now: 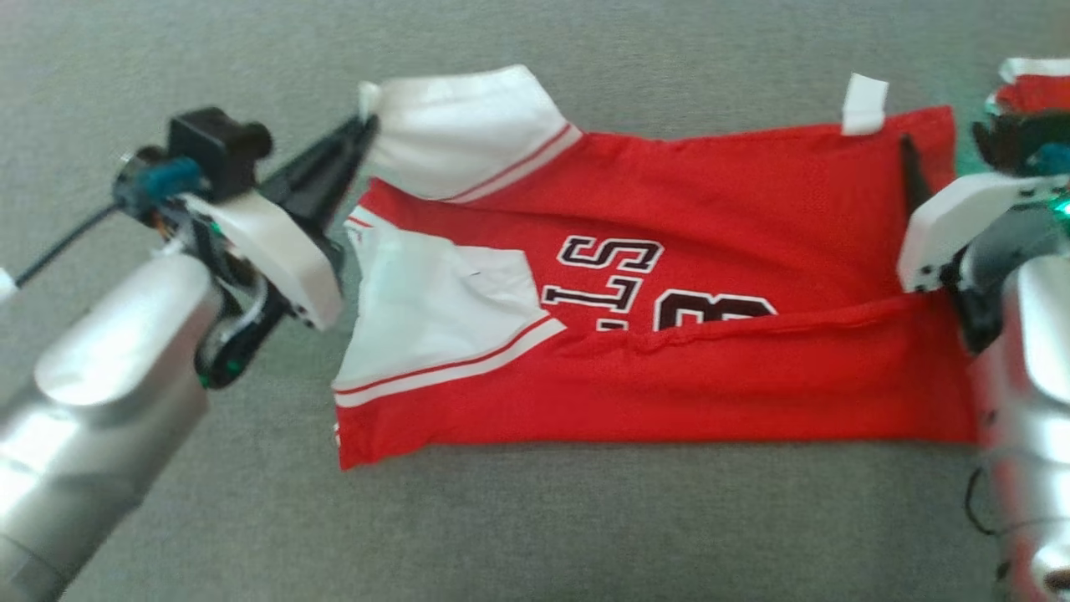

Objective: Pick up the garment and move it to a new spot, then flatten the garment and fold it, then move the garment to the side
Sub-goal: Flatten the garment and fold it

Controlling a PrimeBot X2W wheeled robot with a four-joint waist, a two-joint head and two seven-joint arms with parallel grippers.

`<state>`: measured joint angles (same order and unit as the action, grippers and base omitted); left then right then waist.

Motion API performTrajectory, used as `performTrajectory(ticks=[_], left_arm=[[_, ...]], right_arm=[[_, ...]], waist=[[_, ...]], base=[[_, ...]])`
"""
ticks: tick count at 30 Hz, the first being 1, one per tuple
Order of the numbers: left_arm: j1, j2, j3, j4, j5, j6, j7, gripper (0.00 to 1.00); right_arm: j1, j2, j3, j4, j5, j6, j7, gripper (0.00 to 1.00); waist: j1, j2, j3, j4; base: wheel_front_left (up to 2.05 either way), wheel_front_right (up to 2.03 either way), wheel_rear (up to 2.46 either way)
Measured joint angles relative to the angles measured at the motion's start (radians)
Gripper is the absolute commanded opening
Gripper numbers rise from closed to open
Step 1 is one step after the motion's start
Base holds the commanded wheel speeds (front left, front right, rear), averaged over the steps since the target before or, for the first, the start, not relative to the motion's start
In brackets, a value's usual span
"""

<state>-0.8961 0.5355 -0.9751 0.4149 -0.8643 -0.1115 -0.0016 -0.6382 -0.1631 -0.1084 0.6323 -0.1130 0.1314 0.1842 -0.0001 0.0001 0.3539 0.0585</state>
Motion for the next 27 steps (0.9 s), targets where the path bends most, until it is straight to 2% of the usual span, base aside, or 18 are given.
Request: performTrajectory(ticks=[6,14,15,16,20,27], left_arm=[[0.017,0.006,-0.021,-0.081,0.002,0.033,0.027,0.00],[0.017,0.014,-0.024,-0.126,0.002,0.050,0.037,0.00],[0.016,0.014,-0.024,-0.127,0.002,0.050,0.037,0.00],[0.016,0.015,-0.025,-0.127,0.002,0.050,0.042,0.00],[0.015,0.020,-0.026,-0.121,0.005,0.056,0.046,0.00],[-0.010,0.022,0.008,-0.093,-0.012,0.073,0.044,0.00]], right_arm=[[-0.090,-0.033,-0.008,0.141,-0.055,0.000,0.035,1.00],[-0.200,-0.057,-0.007,0.270,-0.081,0.000,0.036,1.00],[-0.209,-0.059,-0.004,0.286,-0.082,0.000,0.036,0.82],[-0.221,-0.062,0.000,0.304,-0.082,0.000,0.038,0.00],[-0.263,-0.069,0.031,0.370,-0.075,0.000,0.054,0.00],[-0.303,-0.054,0.067,0.405,0.080,0.000,-0.021,0.00]], waist=[[0.0000,0.0000,0.015,0.027],[0.0001,0.0000,0.038,0.031],[0.0001,0.0000,0.039,0.031],[0.0001,0.0000,0.039,0.031],[0.0001,0.0000,0.035,0.026],[0.0000,0.0000,0.028,0.005]], base=[[0.00,0.00,0.00],[0.00,0.00,0.00],[0.00,0.00,0.00],[0.00,0.00,0.00],[0.00,0.00,0.00],[0.00,0.00,0.00]])
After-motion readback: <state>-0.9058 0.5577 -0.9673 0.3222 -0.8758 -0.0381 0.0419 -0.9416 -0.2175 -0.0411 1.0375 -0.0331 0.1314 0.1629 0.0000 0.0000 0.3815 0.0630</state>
